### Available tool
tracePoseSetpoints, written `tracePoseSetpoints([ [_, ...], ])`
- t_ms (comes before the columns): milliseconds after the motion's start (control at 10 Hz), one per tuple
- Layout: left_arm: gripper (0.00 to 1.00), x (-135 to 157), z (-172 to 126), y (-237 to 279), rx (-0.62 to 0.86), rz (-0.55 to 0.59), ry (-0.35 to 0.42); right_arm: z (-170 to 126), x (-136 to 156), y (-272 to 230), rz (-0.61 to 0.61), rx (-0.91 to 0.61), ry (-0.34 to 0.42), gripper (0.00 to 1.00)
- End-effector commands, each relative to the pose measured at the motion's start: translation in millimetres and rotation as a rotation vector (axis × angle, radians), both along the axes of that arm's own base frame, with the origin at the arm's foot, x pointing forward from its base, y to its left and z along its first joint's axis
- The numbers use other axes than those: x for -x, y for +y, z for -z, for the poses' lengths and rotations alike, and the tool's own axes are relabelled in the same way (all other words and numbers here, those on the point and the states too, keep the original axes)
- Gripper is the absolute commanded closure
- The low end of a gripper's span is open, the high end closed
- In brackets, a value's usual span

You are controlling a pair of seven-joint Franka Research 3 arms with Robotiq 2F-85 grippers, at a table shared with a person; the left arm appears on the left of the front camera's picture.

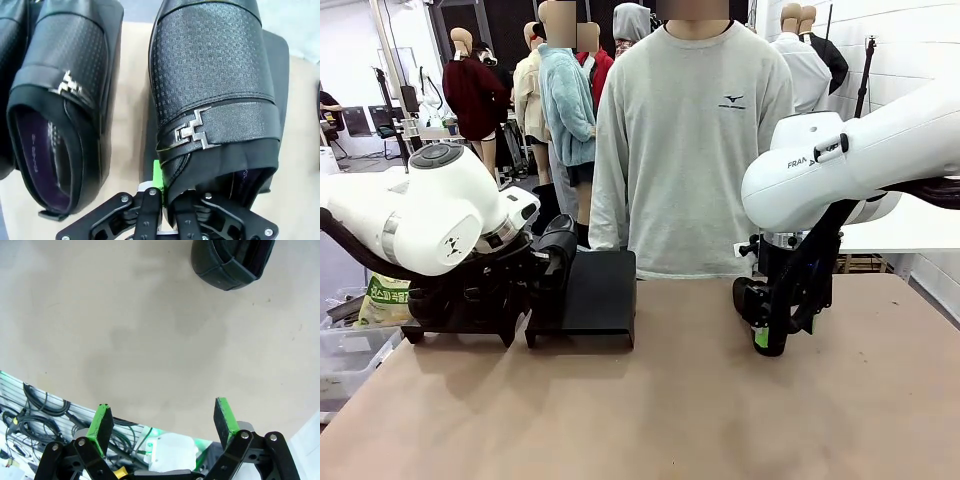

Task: Organize the shoes by placing them on the stand.
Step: Place the Shoe from the middle of the table onto the Shoes Stand.

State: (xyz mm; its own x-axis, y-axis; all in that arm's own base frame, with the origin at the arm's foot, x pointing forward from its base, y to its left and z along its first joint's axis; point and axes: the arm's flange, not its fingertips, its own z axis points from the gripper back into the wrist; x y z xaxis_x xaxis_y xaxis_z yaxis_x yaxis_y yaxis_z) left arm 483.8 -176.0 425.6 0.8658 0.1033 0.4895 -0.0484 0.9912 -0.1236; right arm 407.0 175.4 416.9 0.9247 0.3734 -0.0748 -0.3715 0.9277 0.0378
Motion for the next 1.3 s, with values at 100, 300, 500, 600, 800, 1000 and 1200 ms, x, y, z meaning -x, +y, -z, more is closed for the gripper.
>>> tracePoseSetpoints([
  [100, 1.0, -21.1, 3.6, -4.8, -0.004, -0.008, -0.021, -1.8, -2.3, 0.1, -0.01, 0.014, 0.005, 0.0],
  [300, 1.0, -24.7, 12.2, -3.5, -0.006, -0.008, -0.001, -1.8, -2.3, 0.1, -0.01, 0.014, 0.005, 0.0],
  [500, 1.0, -25.8, 17.2, -4.2, 0.0, -0.006, 0.007, -1.8, -2.3, 0.1, -0.01, 0.014, 0.005, 0.0],
  [600, 1.0, -25.8, 19.8, -5.3, 0.003, -0.003, 0.015, -1.8, -2.3, 0.1, -0.01, 0.014, 0.005, 0.0],
  [800, 0.87, -25.3, 20.8, -5.3, 0.007, 0.003, 0.039, -1.8, -2.3, 0.1, -0.01, 0.014, 0.005, 0.0],
  [1000, 0.47, -24.0, 17.3, -6.3, 0.002, 0.013, 0.031, -1.8, -2.3, 0.1, -0.01, 0.014, 0.005, 0.0],
  [1200, 0.07, -20.6, 11.4, -6.3, 0.002, 0.014, 0.022, -1.8, -2.3, 0.1, -0.01, 0.014, 0.005, 0.0],
])
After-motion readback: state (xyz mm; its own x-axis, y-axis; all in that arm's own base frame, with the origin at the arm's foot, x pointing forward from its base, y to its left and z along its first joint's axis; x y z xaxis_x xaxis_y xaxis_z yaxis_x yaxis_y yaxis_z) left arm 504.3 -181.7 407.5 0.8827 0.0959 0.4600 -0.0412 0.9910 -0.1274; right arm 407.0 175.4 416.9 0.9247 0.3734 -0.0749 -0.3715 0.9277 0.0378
